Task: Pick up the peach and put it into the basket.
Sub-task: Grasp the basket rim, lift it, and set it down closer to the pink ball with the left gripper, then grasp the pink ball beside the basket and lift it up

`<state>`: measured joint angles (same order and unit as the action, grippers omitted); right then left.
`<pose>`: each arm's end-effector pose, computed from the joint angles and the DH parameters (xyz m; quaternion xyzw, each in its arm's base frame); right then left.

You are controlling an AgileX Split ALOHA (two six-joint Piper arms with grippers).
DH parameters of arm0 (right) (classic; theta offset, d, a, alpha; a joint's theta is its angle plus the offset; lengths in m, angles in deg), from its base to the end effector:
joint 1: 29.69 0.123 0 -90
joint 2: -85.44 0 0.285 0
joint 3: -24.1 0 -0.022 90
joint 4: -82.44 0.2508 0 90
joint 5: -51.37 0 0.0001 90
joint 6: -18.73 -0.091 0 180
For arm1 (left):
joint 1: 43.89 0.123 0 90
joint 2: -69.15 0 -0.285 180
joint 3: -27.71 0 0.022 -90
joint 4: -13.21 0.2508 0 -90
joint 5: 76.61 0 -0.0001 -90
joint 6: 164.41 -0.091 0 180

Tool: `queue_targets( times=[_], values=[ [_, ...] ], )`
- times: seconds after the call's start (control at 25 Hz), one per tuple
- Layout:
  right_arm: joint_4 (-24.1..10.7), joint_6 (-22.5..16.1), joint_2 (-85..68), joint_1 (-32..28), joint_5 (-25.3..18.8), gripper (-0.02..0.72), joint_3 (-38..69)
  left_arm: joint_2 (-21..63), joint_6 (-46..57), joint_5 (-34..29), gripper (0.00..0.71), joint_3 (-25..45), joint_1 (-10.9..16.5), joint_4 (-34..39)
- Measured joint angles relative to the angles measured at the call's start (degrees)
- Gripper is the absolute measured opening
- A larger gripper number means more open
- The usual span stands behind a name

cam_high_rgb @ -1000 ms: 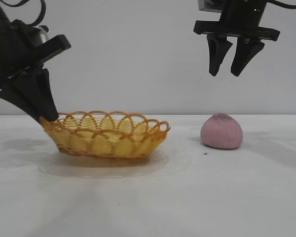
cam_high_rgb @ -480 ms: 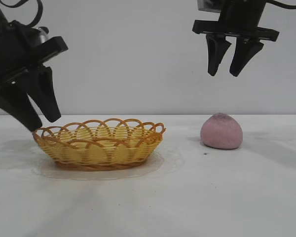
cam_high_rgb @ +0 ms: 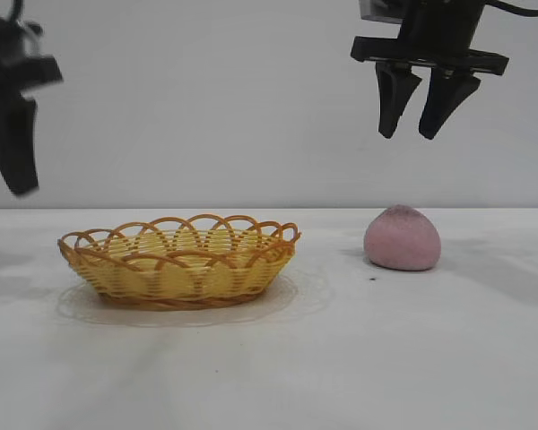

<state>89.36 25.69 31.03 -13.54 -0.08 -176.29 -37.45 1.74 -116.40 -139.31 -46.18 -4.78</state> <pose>0.4296 0.1333 0.2271 -0.1691 0.9632 0.0698 0.1970 0.3428 -0.0317 0.2087 0.0371 0.9762 -0.1015 0.1880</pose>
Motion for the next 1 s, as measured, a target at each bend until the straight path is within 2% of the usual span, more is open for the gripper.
queue_targets(
  times=[0.08,0.16,0.24,0.4,0.48,0.68,0.76,1.0],
  values=[
    [0.0,0.0,0.0,0.0,0.0,0.387,0.0,1.2,4.9,0.4,0.32,-0.8,2.0,5.8],
    [0.0,0.0,0.0,0.0,0.0,0.387,0.0,1.8,10.0,0.3,0.32,-0.8,2.8,12.9],
    [0.0,0.1,0.0,0.0,0.0,0.387,0.0,2.6,13.3,0.3,0.32,-0.8,2.8,16.9],
    [0.3,0.2,0.0,0.0,0.0,0.387,0.0,7.6,15.0,1.4,0.32,1.2,2.7,18.7],
    [0.5,0.2,0.0,0.0,0.0,0.387,0.0,11.9,15.3,1.5,0.32,3.5,1.8,19.0],
    [1.7,0.2,0.0,0.0,0.0,0.387,0.0,28.1,16.8,2.2,0.32,15.0,-1.9,19.2],
    [1.7,0.2,0.0,0.0,0.0,0.387,0.0,34.8,16.9,1.9,0.32,19.6,-2.5,19.4],
    [2.2,0.2,0.0,0.0,0.2,0.387,0.0,52.5,17.0,-6.7,0.32,29.0,-2.9,20.2]
  ],
)
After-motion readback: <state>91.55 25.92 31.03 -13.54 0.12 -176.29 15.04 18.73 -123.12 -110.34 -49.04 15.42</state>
